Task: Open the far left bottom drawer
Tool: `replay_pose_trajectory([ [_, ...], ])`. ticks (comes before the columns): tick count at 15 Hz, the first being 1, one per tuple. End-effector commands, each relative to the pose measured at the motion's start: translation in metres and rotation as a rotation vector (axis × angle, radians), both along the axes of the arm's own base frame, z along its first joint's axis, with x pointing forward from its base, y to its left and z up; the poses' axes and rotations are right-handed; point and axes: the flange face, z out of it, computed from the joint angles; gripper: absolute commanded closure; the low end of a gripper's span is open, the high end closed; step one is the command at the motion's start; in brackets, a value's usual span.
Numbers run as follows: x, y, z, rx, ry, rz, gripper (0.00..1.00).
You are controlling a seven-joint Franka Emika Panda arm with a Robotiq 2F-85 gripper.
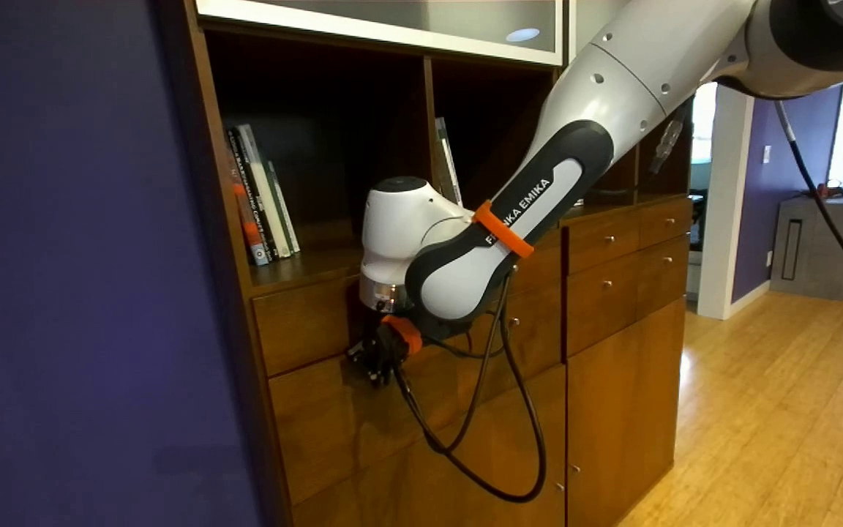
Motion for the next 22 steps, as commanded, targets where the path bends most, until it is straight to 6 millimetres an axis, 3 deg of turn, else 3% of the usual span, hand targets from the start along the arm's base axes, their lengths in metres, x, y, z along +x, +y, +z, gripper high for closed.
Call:
replay_pose_trajectory([
  [1,-0.047,0.008,-0.003,-0.002,0.073,0.004,0.96],
  [7,-0.098,0.004,-0.006,-0.040,0.123,0.028,0.96],
  [15,-0.187,-0.006,-0.023,-0.084,0.175,0.080,0.96],
  [22,-0.230,-0.012,-0.024,-0.064,0.172,0.101,0.96],
])
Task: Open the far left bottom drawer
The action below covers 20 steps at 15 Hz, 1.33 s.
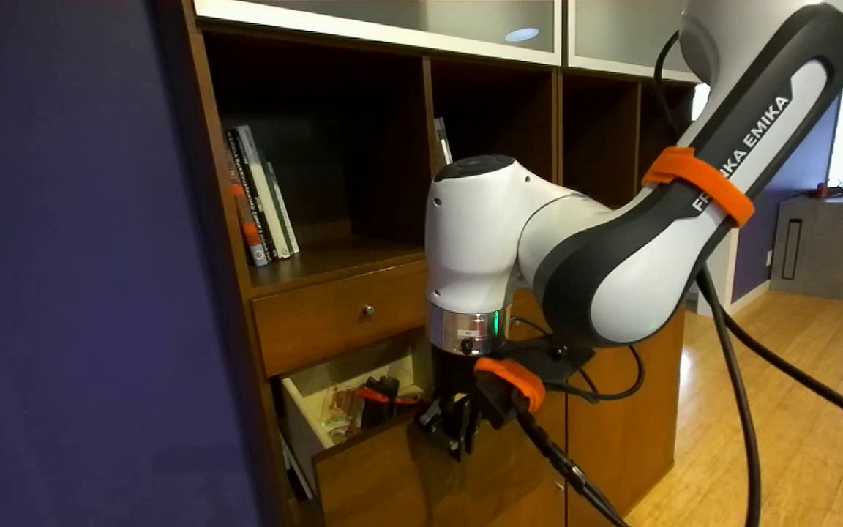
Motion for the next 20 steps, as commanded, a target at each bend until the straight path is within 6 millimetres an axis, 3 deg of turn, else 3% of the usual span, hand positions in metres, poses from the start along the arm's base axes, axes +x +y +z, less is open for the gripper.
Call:
replay_pose_trajectory([
  [1,-0.040,0.006,-0.025,0.045,0.044,0.034,0.96],
  [2,-0.041,0.006,-0.024,0.058,0.046,0.031,0.61],
  [3,-0.040,0.005,-0.022,0.061,0.039,0.032,0.60],
  [8,-0.072,0.012,-0.018,0.073,0.062,0.078,0.27],
  [12,-0.073,0.003,0.021,0.062,0.069,0.065,0.01],
  [20,-0.030,-0.037,0.154,0.121,-0.055,-0.014,0.00],
])
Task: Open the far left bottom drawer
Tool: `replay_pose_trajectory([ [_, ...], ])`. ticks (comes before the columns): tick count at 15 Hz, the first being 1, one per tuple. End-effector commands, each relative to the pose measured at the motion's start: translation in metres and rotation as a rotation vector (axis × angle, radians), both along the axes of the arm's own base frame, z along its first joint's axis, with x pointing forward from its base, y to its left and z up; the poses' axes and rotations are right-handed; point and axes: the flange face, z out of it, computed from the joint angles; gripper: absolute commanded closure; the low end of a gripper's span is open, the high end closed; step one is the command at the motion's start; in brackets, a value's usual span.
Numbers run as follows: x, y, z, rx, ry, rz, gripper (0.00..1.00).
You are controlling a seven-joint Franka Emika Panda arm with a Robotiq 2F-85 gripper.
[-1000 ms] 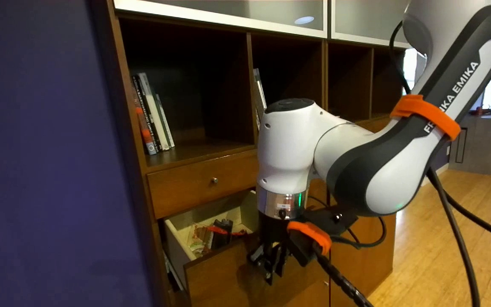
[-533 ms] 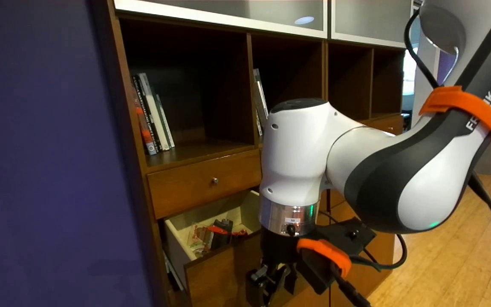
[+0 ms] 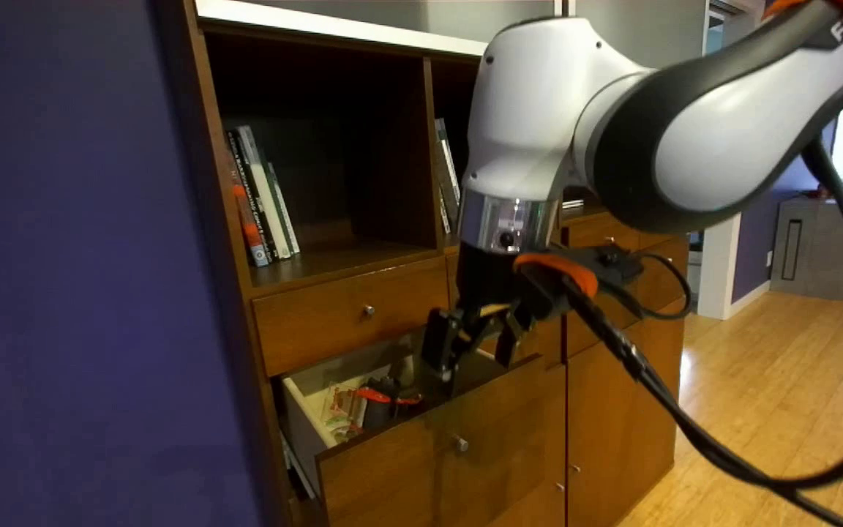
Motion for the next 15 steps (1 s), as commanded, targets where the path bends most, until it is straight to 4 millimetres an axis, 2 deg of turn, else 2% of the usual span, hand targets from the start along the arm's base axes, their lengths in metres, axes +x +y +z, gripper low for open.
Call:
replay_pose_trajectory([
  [1,0.006,-0.014,0.066,0.044,-0.042,-0.019,0.00],
  [4,0.015,-0.012,0.114,0.061,-0.129,-0.018,0.00],
  [7,0.038,-0.008,0.139,0.073,-0.169,-0.026,0.00],
  [9,0.054,-0.007,0.148,0.092,-0.204,-0.025,0.00],
  [10,0.038,-0.013,0.142,0.098,-0.181,-0.035,0.00],
  [12,0.049,-0.014,0.146,0.099,-0.191,-0.039,0.00],
  [15,0.054,-0.011,0.145,0.099,-0.187,-0.037,0.00],
])
